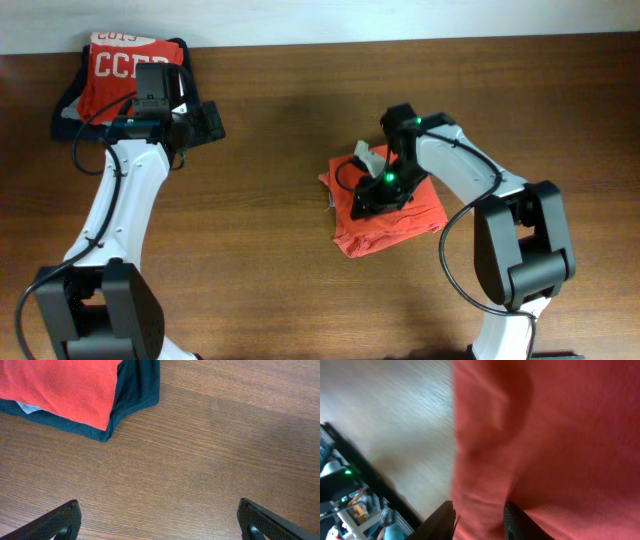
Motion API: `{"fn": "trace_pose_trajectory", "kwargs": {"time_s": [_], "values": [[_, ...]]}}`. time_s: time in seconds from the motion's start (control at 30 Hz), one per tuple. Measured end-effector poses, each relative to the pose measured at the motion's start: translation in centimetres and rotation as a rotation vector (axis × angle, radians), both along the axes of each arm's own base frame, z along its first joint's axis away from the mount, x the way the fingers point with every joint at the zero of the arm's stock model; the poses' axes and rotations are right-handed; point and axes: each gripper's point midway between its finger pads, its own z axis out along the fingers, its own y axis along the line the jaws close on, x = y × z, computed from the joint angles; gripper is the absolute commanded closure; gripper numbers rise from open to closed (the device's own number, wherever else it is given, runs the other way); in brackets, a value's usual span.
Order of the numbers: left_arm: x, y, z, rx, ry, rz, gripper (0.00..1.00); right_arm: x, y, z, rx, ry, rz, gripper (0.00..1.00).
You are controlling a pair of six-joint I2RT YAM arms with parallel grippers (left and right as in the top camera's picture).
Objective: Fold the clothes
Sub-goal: 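Press the folded orange bundle flat with the right gripper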
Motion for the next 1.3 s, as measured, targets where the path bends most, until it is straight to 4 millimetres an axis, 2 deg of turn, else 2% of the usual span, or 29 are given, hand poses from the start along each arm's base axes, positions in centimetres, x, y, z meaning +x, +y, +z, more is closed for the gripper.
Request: {"fn": "trace_pose_trajectory", "kwargs": {"time_s": [0.2,0.33,0.4,0.5,0.63,0.7,0.77,0.87,1.0,1.23,1.3], "values": [[0.0,0.0,0.0,0.0,0.0,0.0,0.01,-1.3,-0.4,-2.5,-0.003,0.015,-0.007,0.63],[0.0,0.0,0.0,0.0,0.0,0.0,0.01,-1.8,-0.5,-1.9,-0.016,0.052,-0.011,0.63],[0.0,0.0,0.0,0.0,0.0,0.0,0.01,-1.7,-0.6,-0.7,-0.025,0.074,-0.014,0.63],[0.0,0.0,0.0,0.0,0.0,0.0,0.01,0.7,-0.1,1.9,-0.009,0.012,-0.018,0.63],[0.0,0.0,0.0,0.0,0.0,0.0,0.01,5.2,0.9,5.4,0.041,-0.157,-0.026,0.63],[0.0,0.0,0.0,0.0,0.0,0.0,0.01,7.1,1.4,6.3,0.064,-0.238,-0.029,0.63],[0.0,0.0,0.0,0.0,0.0,0.0,0.01,7.9,1.6,6.3,0.075,-0.275,-0.031,0.63],[0.0,0.0,0.0,0.0,0.0,0.0,0.01,9.1,1.9,5.8,0.089,-0.32,-0.054,0.63],[0.0,0.0,0.0,0.0,0.0,0.001,0.01,9.6,2.2,3.8,0.102,-0.343,-0.092,0.63],[0.0,0.0,0.0,0.0,0.0,0.0,0.01,8.8,3.0,-0.4,0.114,-0.333,-0.141,0.63],[0.0,0.0,0.0,0.0,0.0,0.0,0.01,8.3,3.2,-1.0,0.112,-0.319,-0.144,0.63]]}}
